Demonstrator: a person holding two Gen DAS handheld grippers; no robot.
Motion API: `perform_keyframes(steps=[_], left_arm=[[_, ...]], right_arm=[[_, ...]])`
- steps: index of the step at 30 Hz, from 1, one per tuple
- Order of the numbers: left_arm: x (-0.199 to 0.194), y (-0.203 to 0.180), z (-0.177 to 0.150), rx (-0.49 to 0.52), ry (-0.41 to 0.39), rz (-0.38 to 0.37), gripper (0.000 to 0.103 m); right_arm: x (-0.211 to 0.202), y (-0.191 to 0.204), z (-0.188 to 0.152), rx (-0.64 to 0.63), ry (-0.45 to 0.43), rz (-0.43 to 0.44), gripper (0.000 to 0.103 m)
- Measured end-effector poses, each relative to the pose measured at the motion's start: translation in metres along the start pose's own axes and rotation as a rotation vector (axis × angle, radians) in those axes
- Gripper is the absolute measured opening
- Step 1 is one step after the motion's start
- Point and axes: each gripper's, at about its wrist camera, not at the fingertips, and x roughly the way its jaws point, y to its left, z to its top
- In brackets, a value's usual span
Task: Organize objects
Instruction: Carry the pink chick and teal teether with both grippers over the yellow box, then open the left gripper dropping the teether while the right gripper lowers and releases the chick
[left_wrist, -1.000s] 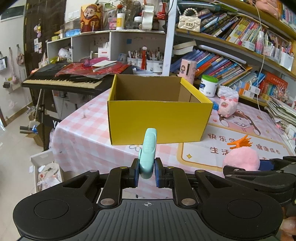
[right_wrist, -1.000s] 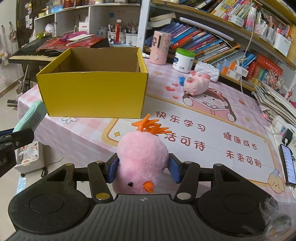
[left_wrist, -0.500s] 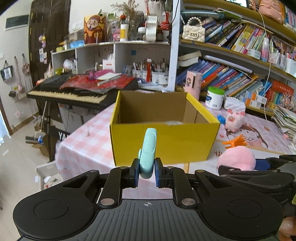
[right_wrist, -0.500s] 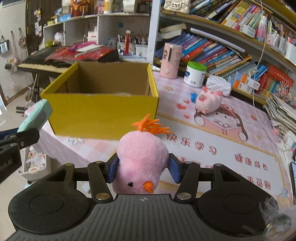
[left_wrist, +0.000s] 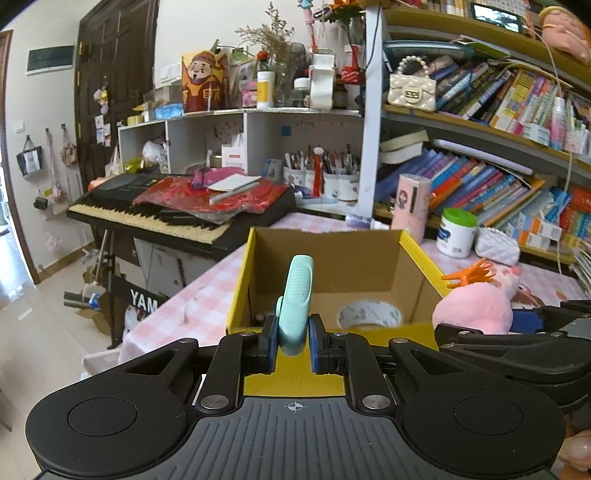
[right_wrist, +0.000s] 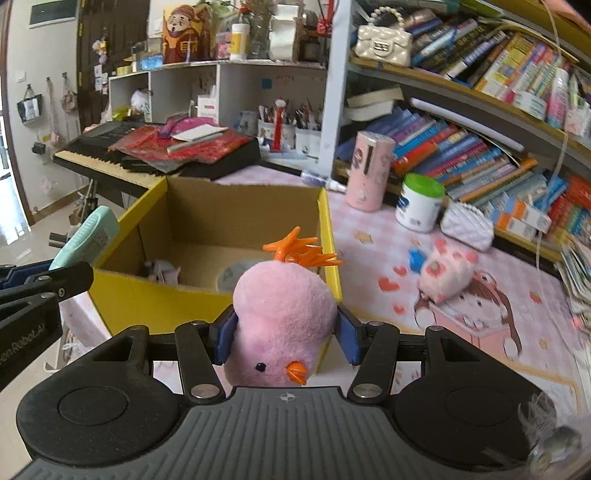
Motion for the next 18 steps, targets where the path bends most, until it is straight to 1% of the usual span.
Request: perform_keyframes(steps=[6, 10, 14, 18], left_arm=[[0.025, -0.006, 0.017, -0.007, -0.012, 0.034, 0.015], [0.043, -0.009, 0.024, -0.013, -0.002, 0.059, 0.015], [0.061, -0.013, 0.028, -0.004, 0.028, 0.076, 0.015], [0.081, -0.017, 0.028, 0.016, 0.069, 0.092, 0.015]], right_arm=[[0.026, -0.001, 0.025, -0.043, -0.034, 0.036, 0.053], [0.048, -0.003, 0.041, -0.076, -0.042, 0.067, 0.053], [0.072, -0.002, 0.053, -0.114, -0.024, 0.102, 0.053], [0.098, -0.002, 0.058, -0.153, 0.017, 0.133, 0.053]])
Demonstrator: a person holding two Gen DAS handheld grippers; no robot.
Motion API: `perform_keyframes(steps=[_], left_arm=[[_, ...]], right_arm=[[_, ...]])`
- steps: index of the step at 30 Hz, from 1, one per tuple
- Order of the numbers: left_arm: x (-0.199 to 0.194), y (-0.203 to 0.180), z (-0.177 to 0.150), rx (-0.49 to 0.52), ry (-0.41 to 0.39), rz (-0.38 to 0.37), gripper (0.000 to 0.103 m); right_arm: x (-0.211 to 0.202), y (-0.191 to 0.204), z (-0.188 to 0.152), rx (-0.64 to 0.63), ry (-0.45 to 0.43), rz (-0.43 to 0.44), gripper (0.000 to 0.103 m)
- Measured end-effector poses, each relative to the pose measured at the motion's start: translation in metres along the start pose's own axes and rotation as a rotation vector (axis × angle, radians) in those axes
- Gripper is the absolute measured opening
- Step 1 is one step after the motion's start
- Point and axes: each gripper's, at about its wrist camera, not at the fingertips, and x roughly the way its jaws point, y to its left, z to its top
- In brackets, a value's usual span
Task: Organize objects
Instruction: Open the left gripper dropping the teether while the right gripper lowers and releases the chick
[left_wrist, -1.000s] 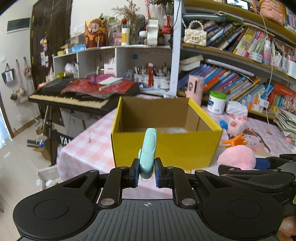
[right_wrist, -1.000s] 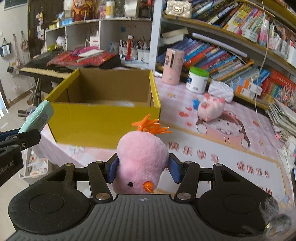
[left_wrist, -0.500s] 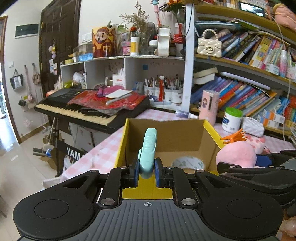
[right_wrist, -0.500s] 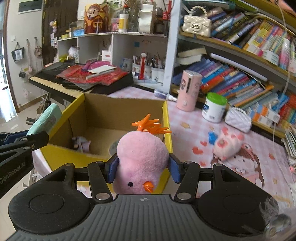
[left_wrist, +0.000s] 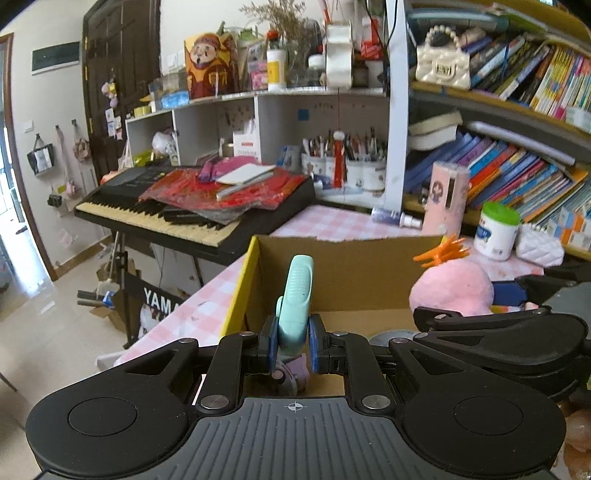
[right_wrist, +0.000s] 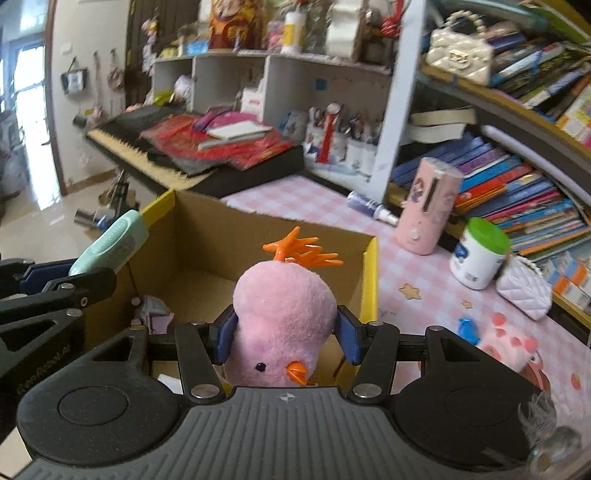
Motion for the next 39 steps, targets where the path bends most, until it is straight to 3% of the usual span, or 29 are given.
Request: perform_keyframes(steps=[16, 32, 39], left_arm=[[0.042, -0.007, -0.008, 0.017, 0.124, 0.057, 0.015], [0.035, -0.001, -0.006, -0.044, 0.100, 0.060, 0.020], [0.029, 0.004, -0.006, -0.063, 0.087, 0.070, 0.037]], right_arm=[[0.054, -0.001, -0.001, -0.116, 0.112, 0.084, 0.053], [0.060, 0.004, -0.003, -0.163, 0.158, 0.109, 0.053], [0.059, 0.006, -0.003, -0.165, 0.163, 0.102, 0.054]])
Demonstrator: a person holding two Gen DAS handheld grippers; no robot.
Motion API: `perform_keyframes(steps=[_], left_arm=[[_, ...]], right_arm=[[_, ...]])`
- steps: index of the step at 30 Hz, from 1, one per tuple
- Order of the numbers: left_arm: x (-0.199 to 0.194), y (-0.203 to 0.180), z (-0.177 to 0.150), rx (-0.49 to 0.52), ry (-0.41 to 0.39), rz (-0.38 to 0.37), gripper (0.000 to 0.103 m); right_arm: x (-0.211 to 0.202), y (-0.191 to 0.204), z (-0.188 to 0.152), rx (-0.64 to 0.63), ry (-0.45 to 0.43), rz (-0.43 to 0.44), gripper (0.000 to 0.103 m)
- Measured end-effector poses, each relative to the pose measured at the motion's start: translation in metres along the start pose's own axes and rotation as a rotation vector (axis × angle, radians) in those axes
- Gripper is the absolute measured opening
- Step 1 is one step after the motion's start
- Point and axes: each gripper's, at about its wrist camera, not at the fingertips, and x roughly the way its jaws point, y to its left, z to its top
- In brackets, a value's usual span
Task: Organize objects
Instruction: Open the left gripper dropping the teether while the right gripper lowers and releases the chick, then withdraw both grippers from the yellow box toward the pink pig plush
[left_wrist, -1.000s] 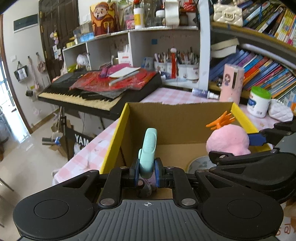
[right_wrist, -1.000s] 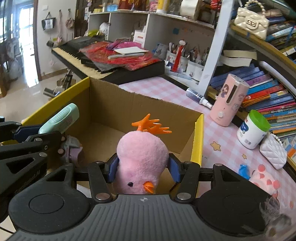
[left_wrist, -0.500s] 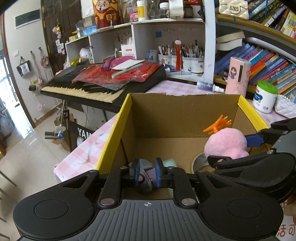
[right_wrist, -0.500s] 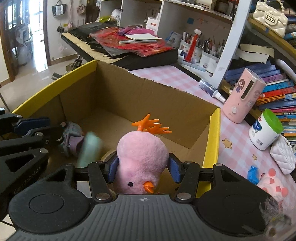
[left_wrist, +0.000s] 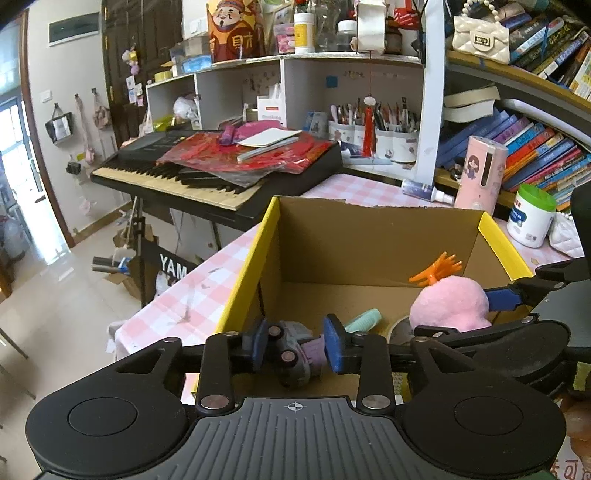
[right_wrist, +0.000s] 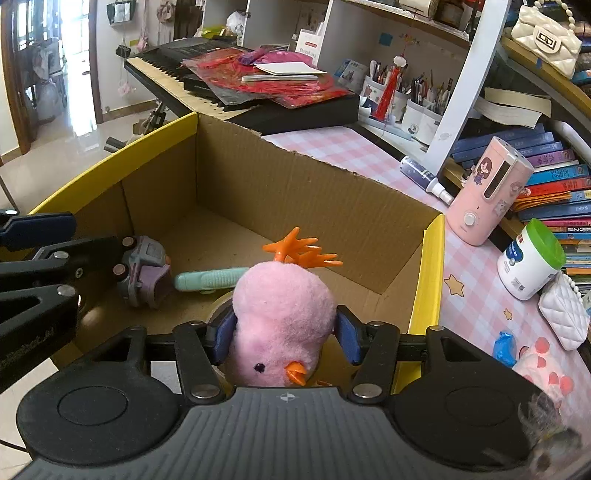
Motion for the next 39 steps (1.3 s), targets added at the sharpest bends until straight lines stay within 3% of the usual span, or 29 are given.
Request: perform_keyframes(steps=[6, 11, 15, 20, 25, 32, 39], left_arm=[[-0.008, 0.002, 0.000, -0.002, -0.024, 0.006, 0.051], [-0.019, 0.007, -0.002, -0.021, -0.039, -0.006, 0.056], [-0.032, 0.010, -0.004, -0.037, -0.070, -0.004, 0.068], [-0.045, 0.015, -0.008, -0.055, -0.091, -0.021, 0.069], [-0.058, 0.023, -0.015, -0.068, -0.105, -0.031, 0.071], [-0.074, 0.032, -0.027, -0.061, -0.115, -0.044, 0.072], [-0.088, 0.040, -0.049, -0.049, -0.097, -0.017, 0.084]], right_arm=[[-0.010, 0.002, 0.001, 0.009, -0.030, -0.008, 0.064], [-0.023, 0.002, 0.000, 0.039, -0.064, -0.038, 0.069], [-0.040, 0.000, -0.002, 0.079, -0.113, -0.078, 0.075], [-0.065, 0.002, -0.010, 0.119, -0.181, -0.151, 0.084], [-0.086, 0.003, -0.020, 0.164, -0.222, -0.208, 0.086], [-0.105, 0.014, -0.040, 0.213, -0.215, -0.246, 0.086], [-0.116, 0.036, -0.067, 0.244, -0.163, -0.298, 0.091]])
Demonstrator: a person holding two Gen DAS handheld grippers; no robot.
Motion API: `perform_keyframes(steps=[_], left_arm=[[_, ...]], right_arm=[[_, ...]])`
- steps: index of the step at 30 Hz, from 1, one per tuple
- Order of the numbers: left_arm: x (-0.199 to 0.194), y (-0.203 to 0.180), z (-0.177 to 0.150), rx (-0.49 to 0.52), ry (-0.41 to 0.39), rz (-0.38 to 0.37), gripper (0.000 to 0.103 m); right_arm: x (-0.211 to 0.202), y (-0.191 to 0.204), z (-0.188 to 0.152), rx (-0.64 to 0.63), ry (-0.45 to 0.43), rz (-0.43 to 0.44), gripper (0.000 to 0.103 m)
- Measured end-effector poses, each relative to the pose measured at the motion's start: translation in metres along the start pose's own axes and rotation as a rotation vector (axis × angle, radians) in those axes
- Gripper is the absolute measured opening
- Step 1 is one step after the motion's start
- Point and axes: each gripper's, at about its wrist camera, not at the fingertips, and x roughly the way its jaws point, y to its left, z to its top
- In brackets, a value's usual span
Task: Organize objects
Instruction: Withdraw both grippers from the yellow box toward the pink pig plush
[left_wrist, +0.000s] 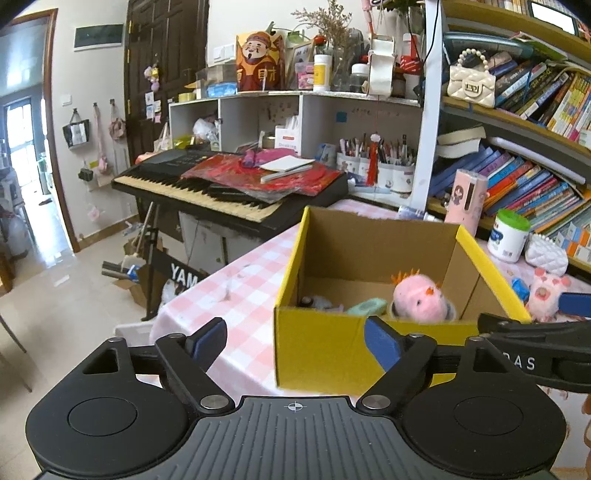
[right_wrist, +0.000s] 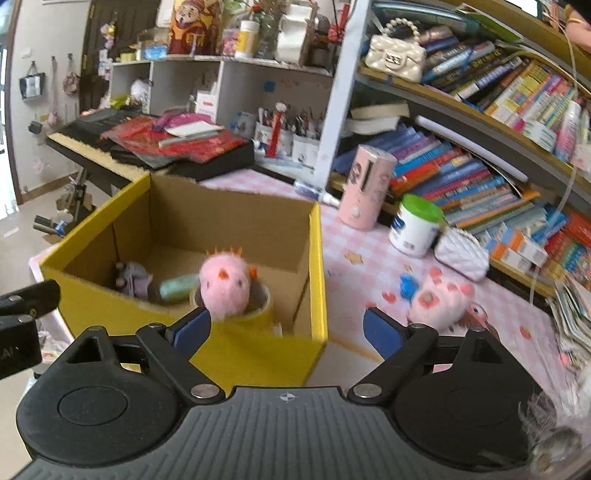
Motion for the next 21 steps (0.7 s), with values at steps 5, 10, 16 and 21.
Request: perform_keyframes(steps=[5, 10, 16, 21], left_arm=[[-0.012, 0.006, -0.017, 0.026, 0.032, 0.024, 0.085], [-0.027, 0.010, -0.033, 0.048, 0.058, 0.040, 0.090], [-0.042, 0.009, -0.047, 0.091, 0.071, 0.045, 0.095], [-0.052, 0.010, -0.056, 0.122, 0.084, 0.039, 0.095]], right_arm=[[-0.013, 0.009, -0.026, -0.005, 0.059, -0.044, 0.093], [-0.028, 0.016, -0.045, 0.002, 0.086, -0.075, 0.099], [-0.041, 0.020, -0.067, 0.013, 0.116, -0.127, 0.103], [-0.050, 0.019, -0.079, 0.040, 0.140, -0.137, 0.103]])
